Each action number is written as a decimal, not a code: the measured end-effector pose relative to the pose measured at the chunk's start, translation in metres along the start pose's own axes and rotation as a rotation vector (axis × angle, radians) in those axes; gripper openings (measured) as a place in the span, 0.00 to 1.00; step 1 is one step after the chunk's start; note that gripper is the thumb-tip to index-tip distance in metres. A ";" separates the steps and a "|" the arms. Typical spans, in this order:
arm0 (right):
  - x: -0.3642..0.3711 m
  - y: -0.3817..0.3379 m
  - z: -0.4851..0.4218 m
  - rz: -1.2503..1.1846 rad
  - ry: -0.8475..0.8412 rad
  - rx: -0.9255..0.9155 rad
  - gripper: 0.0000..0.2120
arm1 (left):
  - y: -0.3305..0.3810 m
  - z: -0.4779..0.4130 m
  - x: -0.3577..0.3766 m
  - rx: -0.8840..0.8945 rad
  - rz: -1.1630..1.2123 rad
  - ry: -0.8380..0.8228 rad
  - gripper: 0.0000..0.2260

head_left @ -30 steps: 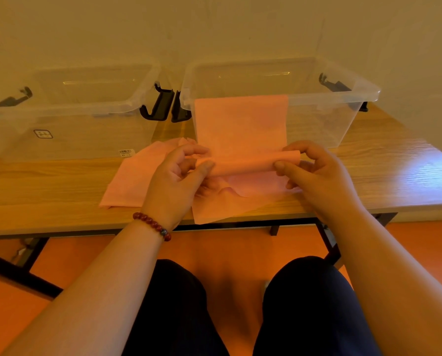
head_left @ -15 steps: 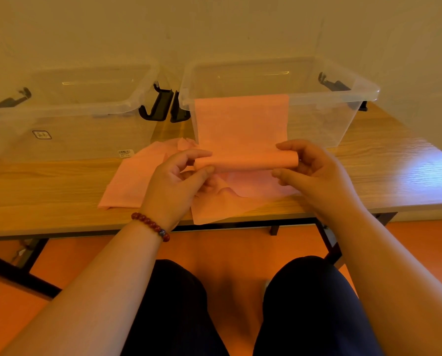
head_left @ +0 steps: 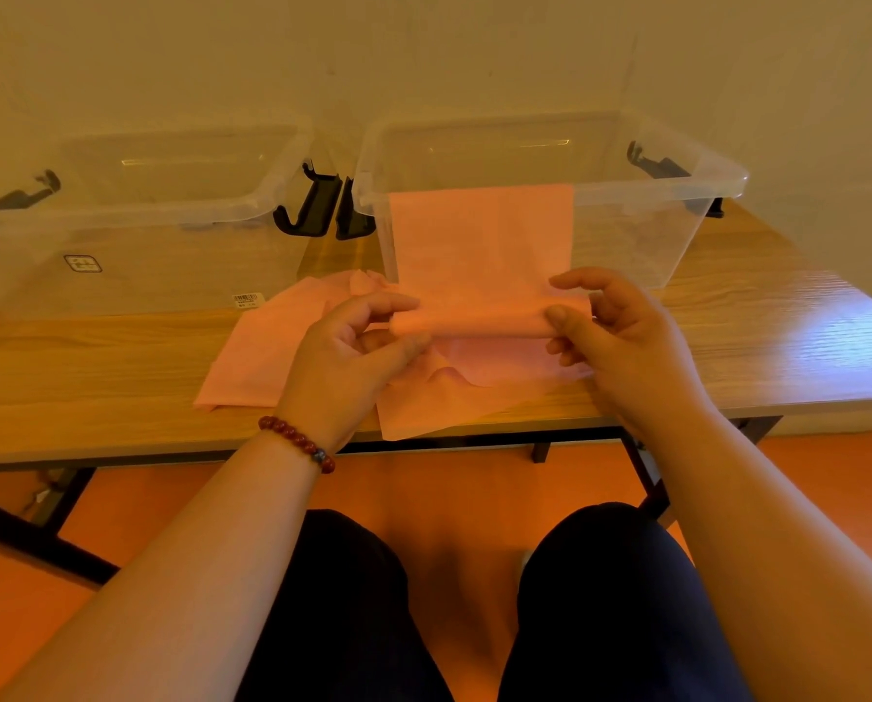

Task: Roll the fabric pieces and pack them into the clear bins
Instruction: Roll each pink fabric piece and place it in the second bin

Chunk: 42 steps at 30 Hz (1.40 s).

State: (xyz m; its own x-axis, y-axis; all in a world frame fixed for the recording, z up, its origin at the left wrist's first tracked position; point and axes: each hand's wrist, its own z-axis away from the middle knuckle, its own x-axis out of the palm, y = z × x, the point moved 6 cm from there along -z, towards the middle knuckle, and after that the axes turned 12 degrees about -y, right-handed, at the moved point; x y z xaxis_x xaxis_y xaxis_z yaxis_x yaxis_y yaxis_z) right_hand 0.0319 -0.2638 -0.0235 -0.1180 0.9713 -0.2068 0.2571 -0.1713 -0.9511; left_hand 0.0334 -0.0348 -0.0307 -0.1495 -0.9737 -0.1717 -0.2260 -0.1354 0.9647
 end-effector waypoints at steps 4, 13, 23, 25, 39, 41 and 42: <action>0.001 0.001 0.001 -0.062 -0.041 0.005 0.11 | -0.001 -0.001 -0.002 -0.011 -0.023 0.043 0.08; 0.001 0.000 0.001 -0.019 -0.030 0.026 0.08 | 0.000 0.001 -0.001 -0.018 -0.044 0.030 0.11; 0.001 -0.001 0.001 0.019 -0.019 -0.004 0.10 | 0.005 0.002 -0.001 0.014 -0.067 0.058 0.08; 0.000 -0.001 0.002 0.006 -0.023 -0.008 0.09 | 0.004 0.002 -0.001 0.006 -0.078 0.066 0.07; 0.000 0.001 0.003 0.019 -0.042 -0.007 0.06 | 0.001 0.001 -0.001 -0.003 -0.019 0.013 0.11; 0.002 0.000 0.004 0.023 -0.076 -0.005 0.10 | 0.001 0.002 -0.002 -0.001 -0.016 0.031 0.09; 0.002 0.000 0.004 0.015 -0.083 0.003 0.13 | 0.002 0.002 -0.002 0.003 -0.023 0.040 0.08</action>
State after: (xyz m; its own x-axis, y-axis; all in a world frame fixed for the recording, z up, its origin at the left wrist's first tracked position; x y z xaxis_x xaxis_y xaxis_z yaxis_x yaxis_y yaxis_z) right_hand 0.0277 -0.2625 -0.0253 -0.1936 0.9516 -0.2388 0.2566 -0.1858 -0.9485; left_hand 0.0313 -0.0331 -0.0289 -0.1060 -0.9768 -0.1861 -0.2317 -0.1577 0.9599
